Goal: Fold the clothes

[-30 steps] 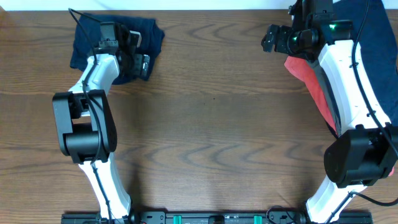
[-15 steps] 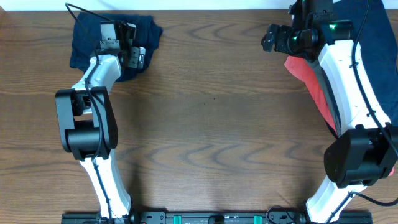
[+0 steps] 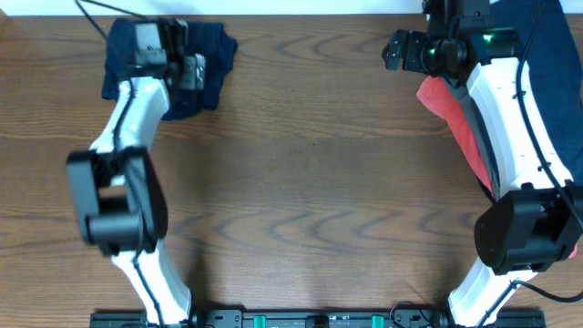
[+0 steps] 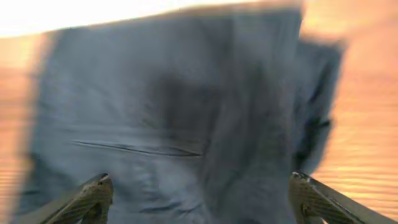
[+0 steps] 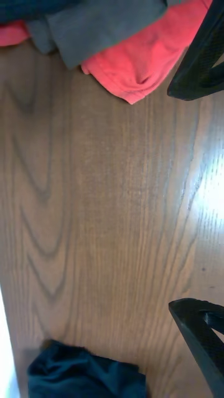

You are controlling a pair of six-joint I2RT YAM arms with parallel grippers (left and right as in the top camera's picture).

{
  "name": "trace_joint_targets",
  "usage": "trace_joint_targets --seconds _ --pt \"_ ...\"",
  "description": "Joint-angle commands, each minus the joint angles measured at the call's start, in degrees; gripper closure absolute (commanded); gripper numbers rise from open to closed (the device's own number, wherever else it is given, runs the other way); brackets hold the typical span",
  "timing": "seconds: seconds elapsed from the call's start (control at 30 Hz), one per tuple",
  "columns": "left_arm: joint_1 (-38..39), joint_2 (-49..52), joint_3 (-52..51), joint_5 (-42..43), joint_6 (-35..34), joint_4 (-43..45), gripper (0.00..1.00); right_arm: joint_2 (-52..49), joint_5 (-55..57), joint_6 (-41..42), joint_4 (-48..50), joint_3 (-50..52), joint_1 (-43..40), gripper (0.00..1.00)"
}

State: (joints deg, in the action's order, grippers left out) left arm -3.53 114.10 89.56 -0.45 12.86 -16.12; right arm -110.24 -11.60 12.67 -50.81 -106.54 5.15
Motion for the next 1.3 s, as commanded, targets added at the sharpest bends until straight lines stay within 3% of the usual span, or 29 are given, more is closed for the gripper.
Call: trace_joint_targets --seconds 0.0,0.3,0.8,0.93,1.1,1.27 --pt "0.1 -9.1 0.6 -0.7 -1.2 -2.1 0.02 0.8 -0.7 -5.6 -2.6 -6.1 0.7 0.01" --pt "0.1 -17.0 0.6 -0.7 -1.2 -4.2 0.02 12.1 -0.7 -9.1 -18.7 -23.5 0.7 0.01" --pt "0.1 -17.0 0.6 -0.7 -1.2 -4.5 0.02 33.0 -0.7 -9.1 -18.9 -23.7 0.7 0.01" --pt "0.1 -17.0 0.6 -0.7 -1.2 -4.5 0.02 35.5 4.9 -10.3 -19.5 -23.2 0.3 0.01" --pt "0.1 -17.0 0.6 -0.7 -1.2 -4.5 0.02 42.7 11.3 -10.2 -14.8 -13.1 0.0 0.01" --pt "0.1 -17.0 0.6 -0.7 -1.2 -4.5 0.02 55.5 13.6 -10.2 3.3 12.2 -1.4 0.01"
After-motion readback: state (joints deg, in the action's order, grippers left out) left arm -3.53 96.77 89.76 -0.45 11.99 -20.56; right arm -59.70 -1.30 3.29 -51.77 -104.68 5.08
